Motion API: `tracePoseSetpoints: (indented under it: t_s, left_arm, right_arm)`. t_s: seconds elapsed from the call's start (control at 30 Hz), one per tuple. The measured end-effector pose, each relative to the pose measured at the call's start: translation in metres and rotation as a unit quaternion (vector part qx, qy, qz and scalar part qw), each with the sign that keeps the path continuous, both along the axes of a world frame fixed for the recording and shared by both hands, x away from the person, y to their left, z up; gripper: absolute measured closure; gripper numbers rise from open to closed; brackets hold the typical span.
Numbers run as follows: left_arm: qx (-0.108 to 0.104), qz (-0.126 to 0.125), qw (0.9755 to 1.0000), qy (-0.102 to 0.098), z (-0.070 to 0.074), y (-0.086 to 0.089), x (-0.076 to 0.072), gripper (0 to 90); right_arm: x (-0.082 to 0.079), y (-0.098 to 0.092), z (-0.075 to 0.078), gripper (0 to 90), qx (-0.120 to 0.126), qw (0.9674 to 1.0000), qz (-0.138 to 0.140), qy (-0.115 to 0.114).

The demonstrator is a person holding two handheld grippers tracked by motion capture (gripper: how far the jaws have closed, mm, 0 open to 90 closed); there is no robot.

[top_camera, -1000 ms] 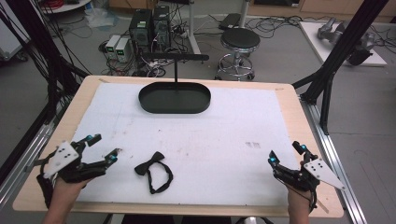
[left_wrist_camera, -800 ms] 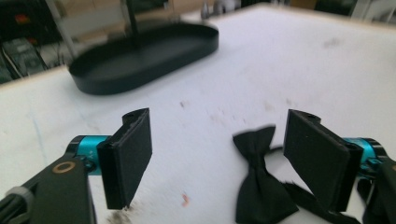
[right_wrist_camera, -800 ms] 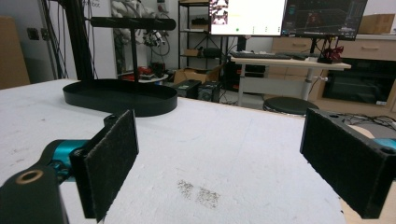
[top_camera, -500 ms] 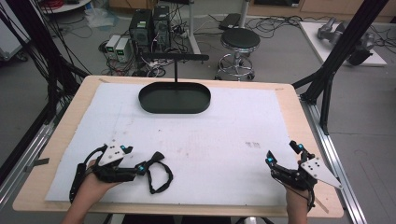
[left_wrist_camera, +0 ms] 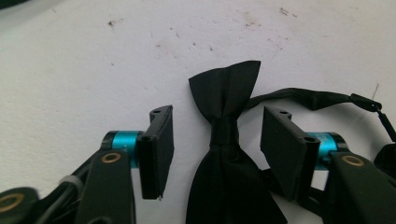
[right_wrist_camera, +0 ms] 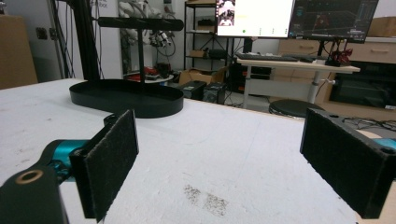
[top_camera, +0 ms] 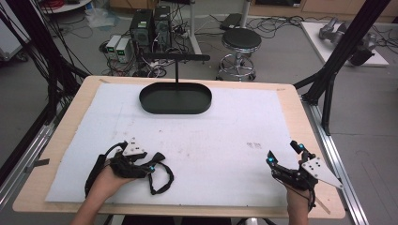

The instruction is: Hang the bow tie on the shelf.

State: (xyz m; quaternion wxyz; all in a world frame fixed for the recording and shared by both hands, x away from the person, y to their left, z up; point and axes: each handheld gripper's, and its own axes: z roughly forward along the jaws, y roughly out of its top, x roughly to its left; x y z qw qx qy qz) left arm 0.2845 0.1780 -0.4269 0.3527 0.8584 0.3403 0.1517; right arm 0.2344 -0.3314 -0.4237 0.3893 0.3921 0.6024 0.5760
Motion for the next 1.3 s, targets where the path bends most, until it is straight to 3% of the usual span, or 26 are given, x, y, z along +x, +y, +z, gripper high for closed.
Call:
tracePoseSetpoints:
  t_s: [0.2,0.33,0.57,0.63,0.67,0.7,0.73,0.77,0.8,0.83,0.87,0.9,0.93,0.97,1.1,1.13,1.17,1.2,1.23,1.27,1.3]
  left_arm:
    - [0.009,-0.004,0.9999,0.006,-0.004,-0.002,0.004,59.5]
    - [0.017,-0.02,0.9996,0.013,-0.006,-0.005,0.004,65.7]
    - [0.015,-0.031,0.9994,0.006,-0.007,-0.006,0.002,75.9]
    - [0.009,-0.03,0.9995,-0.005,-0.004,-0.004,0.002,76.0]
    - [0.006,-0.027,0.9995,-0.015,-0.002,-0.003,0.002,76.2]
    - [-0.006,-0.019,0.9991,-0.037,0.003,0.0,0.001,76.1]
    - [-0.006,-0.019,0.9991,-0.037,0.003,0.0,0.001,76.1]
    - [-0.01,-0.016,0.9985,-0.052,0.006,0.002,0.001,76.1]
    - [-0.016,-0.011,0.9977,-0.065,0.009,0.004,0.001,76.1]
    - [-0.032,0.005,0.9947,-0.098,0.016,0.009,0.001,76.1]
    - [-0.038,0.012,0.9928,-0.113,0.02,0.012,0.002,76.1]
    - [-0.038,0.012,0.9928,-0.113,0.02,0.012,0.002,76.1]
    - [-0.044,0.018,0.9909,-0.126,0.022,0.013,0.002,76.1]
    - [-0.063,0.031,0.9839,-0.164,0.031,0.02,0.003,76.0]
    - [-0.075,0.062,0.9672,-0.235,0.045,0.025,0.005,76.1]
    - [-0.075,0.062,0.9672,-0.235,0.045,0.025,0.005,76.1]
    - [-0.074,0.071,0.9564,-0.273,0.053,0.027,0.006,76.0]
    - [-0.074,0.071,0.9564,-0.273,0.053,0.027,0.006,76.1]
    - [-0.074,0.081,0.9434,-0.313,0.06,0.029,0.006,76.1]
    - [-0.075,0.085,0.9359,-0.334,0.063,0.029,0.007,76.1]
    - [-0.075,0.085,0.9359,-0.334,0.063,0.029,0.007,76.0]
  right_arm:
    - [-0.001,-0.003,0.0,10.6,0.006,1.0,-0.002,-0.001]
    - [-0.001,-0.005,-0.001,10.6,0.008,1.0,-0.006,-0.001]
    - [-0.001,-0.004,-0.001,10.6,0.009,0.9999,-0.006,0.001]
    - [-0.001,-0.004,-0.001,10.6,0.008,0.9999,-0.006,0.002]
    - [-0.001,-0.005,-0.001,10.6,0.008,1.0,-0.006,0.002]
    - [-0.001,-0.005,-0.002,10.6,0.008,0.9999,-0.006,0.002]
    - [-0.001,-0.005,-0.002,10.6,0.009,0.9999,-0.006,0.001]
    - [-0.001,-0.005,-0.002,10.6,0.009,0.9999,-0.006,0.001]
    - [0.0,-0.005,-0.002,10.6,0.009,0.9999,-0.007,0.002]
    - [0.0,-0.005,-0.003,10.6,0.01,0.9999,-0.007,0.002]
    - [0.0,-0.004,-0.003,10.6,0.012,0.9999,-0.006,0.005]
    - [0.0,-0.005,-0.003,10.6,0.01,0.9999,-0.005,0.004]
    - [0.0,-0.005,-0.004,10.6,0.01,0.9999,-0.005,0.005]
    - [0.001,-0.005,-0.004,10.6,0.009,0.9999,-0.004,0.004]
    - [0.001,-0.005,-0.004,10.6,0.013,0.9999,-0.005,0.005]
    - [0.001,-0.006,-0.004,10.6,0.013,0.9999,-0.005,0.003]
    - [0.001,-0.006,-0.003,10.6,0.014,0.9999,-0.004,0.004]
    - [0.001,-0.006,-0.003,10.6,0.016,0.9998,-0.005,0.003]
    - [0.001,-0.007,-0.003,10.6,0.015,0.9999,-0.006,0.001]
    - [0.001,-0.007,-0.003,10.6,0.016,0.9999,-0.006,0.001]
    - [0.001,-0.007,-0.003,10.6,0.017,0.9998,-0.006,0.001]
